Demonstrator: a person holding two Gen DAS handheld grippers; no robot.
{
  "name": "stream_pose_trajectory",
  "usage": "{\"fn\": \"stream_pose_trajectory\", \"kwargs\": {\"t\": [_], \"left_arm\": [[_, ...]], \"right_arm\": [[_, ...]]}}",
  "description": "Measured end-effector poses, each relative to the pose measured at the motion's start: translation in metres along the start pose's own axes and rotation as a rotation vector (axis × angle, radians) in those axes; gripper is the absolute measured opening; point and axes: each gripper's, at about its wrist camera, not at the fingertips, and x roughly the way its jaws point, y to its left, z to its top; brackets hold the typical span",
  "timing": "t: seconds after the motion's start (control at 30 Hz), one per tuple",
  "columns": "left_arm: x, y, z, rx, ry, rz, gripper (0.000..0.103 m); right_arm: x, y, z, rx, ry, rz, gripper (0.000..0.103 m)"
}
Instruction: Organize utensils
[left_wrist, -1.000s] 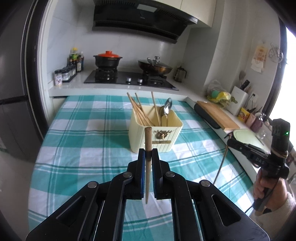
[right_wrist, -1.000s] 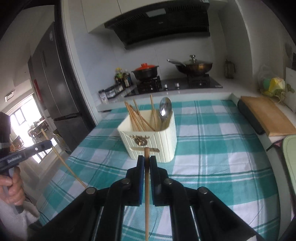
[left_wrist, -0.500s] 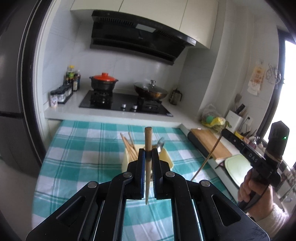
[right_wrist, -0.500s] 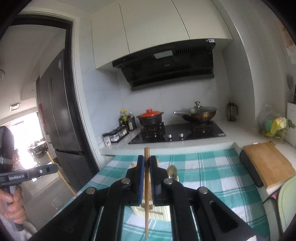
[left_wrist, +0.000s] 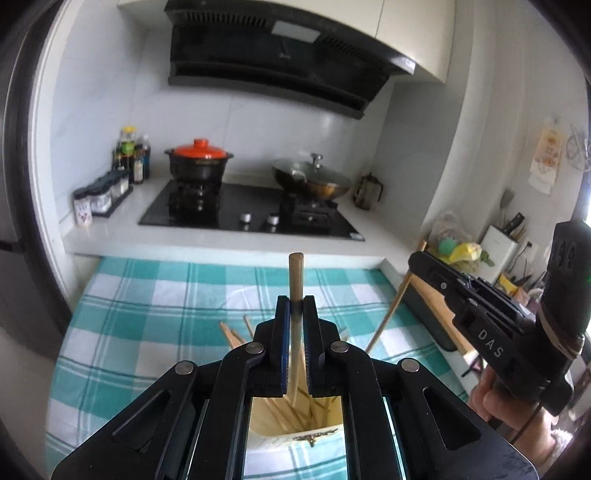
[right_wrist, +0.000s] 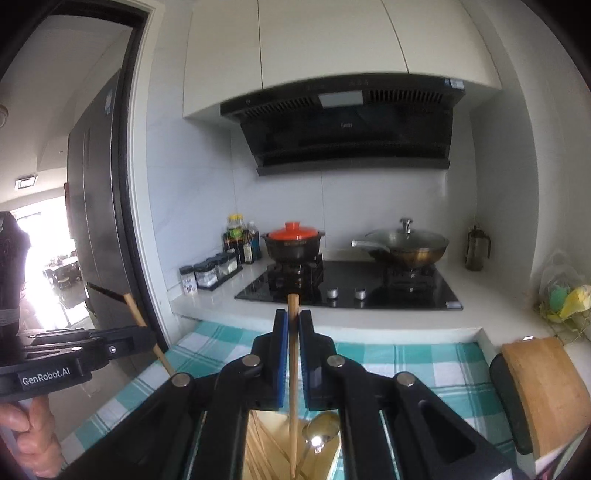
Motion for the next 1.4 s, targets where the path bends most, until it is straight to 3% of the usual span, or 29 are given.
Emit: {"fn": "stream_pose_trajectory", "kwargs": {"t": [0.13, 0.3, 0.33, 0.37, 0.4, 0.43, 0.57, 0.67, 0.73, 0.93, 1.07, 1.4], "left_arm": [[0.048, 0.009, -0.022, -0.027, 0.11, 0.025, 0.005], [0.072, 0.018, -0.037, -0.041, 0.165, 0.057, 0.006], [0.068, 0.02, -0.039, -0.043, 0.16, 0.063, 0.008], [0.061, 0.022, -0.041, -0.037, 0.151, 0.07, 0.017], [0.054, 0.023, -0.042, -0.023, 0.142, 0.082, 0.025], [0.042, 0.023, -0.045, -0.001, 0.124, 0.106, 0.044], [-0.008, 0.017, -0.065, 0.085, 0.052, 0.226, 0.08], [-0.045, 0.004, -0.091, 0.121, 0.029, 0.31, 0.099], [-0.069, -0.009, -0.107, 0.134, -0.003, 0.36, 0.102], [-0.134, -0.041, -0.146, 0.13, -0.089, 0.373, 0.103], [-0.164, -0.059, -0.166, 0.175, -0.109, 0.389, 0.103], [-0.205, -0.061, -0.188, 0.142, -0.082, 0.406, 0.103]], "right_arm": [[0.05, -0.009, -0.035, 0.033, 0.156, 0.023, 0.006], [0.083, -0.023, -0.058, 0.133, 0.253, 0.073, 0.009], [0.082, -0.024, -0.058, 0.142, 0.257, 0.081, 0.017], [0.078, -0.024, -0.059, 0.151, 0.254, 0.082, 0.029], [0.072, -0.023, -0.059, 0.159, 0.242, 0.082, 0.035], [0.06, -0.023, -0.058, 0.162, 0.227, 0.077, 0.047], [-0.001, -0.009, -0.058, 0.13, 0.171, 0.038, 0.055], [-0.06, 0.009, -0.064, 0.1, 0.115, -0.004, 0.071], [-0.098, 0.02, -0.072, 0.078, 0.078, -0.033, 0.083], [-0.173, 0.041, -0.108, 0.061, 0.084, -0.129, 0.086], [-0.202, 0.05, -0.128, 0.044, 0.12, -0.169, 0.086], [-0.251, 0.08, -0.148, -0.005, 0.095, -0.195, 0.086]]}}
